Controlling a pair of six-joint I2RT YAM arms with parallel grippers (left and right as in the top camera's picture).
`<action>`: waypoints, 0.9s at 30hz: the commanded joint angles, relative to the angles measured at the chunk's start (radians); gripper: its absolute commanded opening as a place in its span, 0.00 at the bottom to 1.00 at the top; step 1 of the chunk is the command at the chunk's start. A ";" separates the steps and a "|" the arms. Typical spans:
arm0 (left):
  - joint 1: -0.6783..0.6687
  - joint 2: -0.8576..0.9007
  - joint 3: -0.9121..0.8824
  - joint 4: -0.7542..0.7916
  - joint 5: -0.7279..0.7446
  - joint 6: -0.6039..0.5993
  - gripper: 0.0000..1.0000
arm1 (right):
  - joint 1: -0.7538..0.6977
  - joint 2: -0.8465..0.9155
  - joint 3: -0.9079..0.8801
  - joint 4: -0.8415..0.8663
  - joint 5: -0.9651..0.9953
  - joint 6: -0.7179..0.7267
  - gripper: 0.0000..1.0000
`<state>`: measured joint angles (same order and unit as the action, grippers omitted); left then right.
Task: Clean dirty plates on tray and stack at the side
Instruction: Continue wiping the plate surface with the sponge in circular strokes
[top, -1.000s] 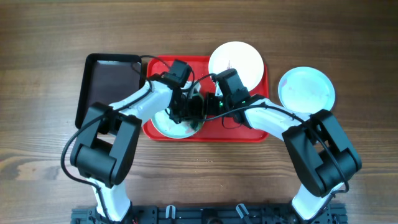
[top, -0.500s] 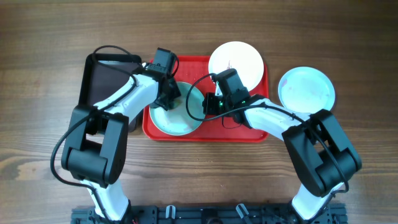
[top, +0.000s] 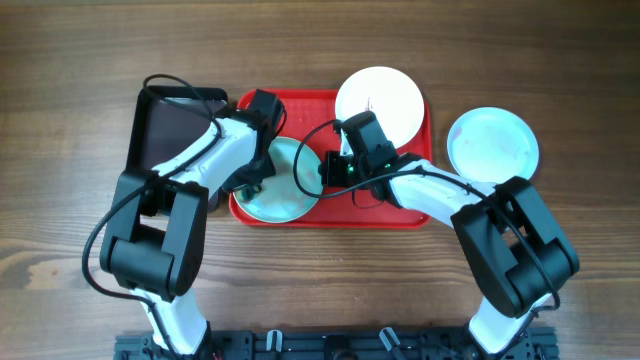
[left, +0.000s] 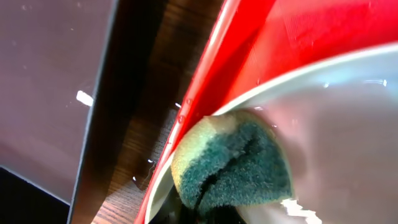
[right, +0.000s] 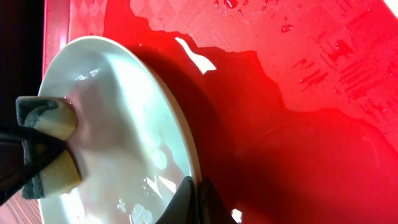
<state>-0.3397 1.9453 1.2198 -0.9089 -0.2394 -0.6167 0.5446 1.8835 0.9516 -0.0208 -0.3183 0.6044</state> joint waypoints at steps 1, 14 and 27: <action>0.027 0.095 -0.082 -0.043 0.146 0.147 0.04 | -0.013 0.022 0.000 -0.017 0.029 0.005 0.04; 0.027 0.095 -0.082 0.091 0.755 0.241 0.04 | -0.013 0.022 0.000 -0.016 0.029 0.005 0.04; -0.050 0.095 -0.082 0.288 0.521 -0.056 0.04 | -0.013 0.022 0.000 -0.016 0.029 0.005 0.04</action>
<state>-0.3588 1.9732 1.1751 -0.6464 0.5159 -0.5217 0.5312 1.8835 0.9516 -0.0265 -0.3054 0.6041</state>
